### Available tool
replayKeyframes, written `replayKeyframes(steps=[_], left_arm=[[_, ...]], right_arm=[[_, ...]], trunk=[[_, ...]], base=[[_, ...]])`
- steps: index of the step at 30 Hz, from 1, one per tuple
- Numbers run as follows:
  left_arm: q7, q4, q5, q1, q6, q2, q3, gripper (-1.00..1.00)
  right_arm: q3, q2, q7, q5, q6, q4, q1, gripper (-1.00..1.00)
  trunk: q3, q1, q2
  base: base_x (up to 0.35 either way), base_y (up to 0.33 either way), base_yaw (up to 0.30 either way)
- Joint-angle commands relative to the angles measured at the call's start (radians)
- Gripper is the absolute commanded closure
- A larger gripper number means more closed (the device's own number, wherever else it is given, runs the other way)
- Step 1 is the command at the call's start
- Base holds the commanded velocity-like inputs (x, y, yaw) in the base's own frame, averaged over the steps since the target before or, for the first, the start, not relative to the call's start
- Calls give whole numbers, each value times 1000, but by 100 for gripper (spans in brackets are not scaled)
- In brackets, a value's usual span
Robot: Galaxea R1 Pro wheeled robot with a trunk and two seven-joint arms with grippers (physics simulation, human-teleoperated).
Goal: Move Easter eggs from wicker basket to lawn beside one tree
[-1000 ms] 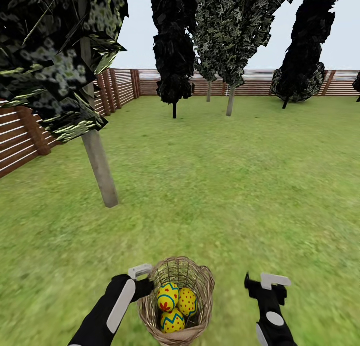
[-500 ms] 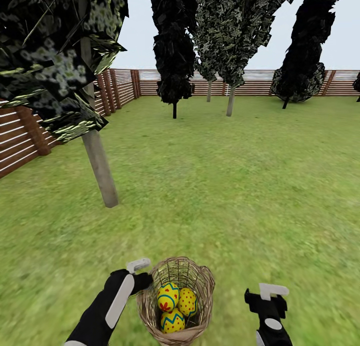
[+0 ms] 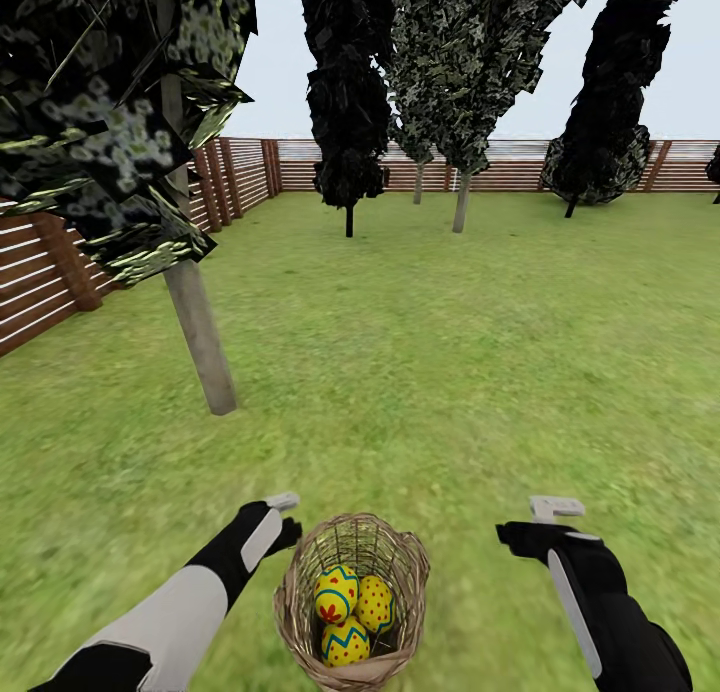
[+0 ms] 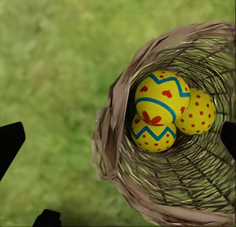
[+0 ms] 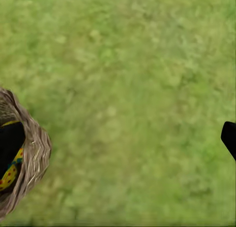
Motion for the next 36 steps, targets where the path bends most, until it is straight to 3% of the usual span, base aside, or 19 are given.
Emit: replayKeyframes(steps=[1,7,36], left_arm=[[7,-15,11,-1,1,1,-9,-100],[2,-31,12,-1,-1,0,-12,-100],[1,-40,18,0,-1,4,-10,-100]], right_arm=[[0,-1,13,1,8,0,-2,-100],[-2,-2,31,5,11,-1,-3,-100],[-3,-2,31,6,11,-3,-3,-100]], trunk=[[-1,0,-1],[-1,0,-1],[-92,111,-204]], base=[[0,0,0],[0,0,0],[0,0,0]])
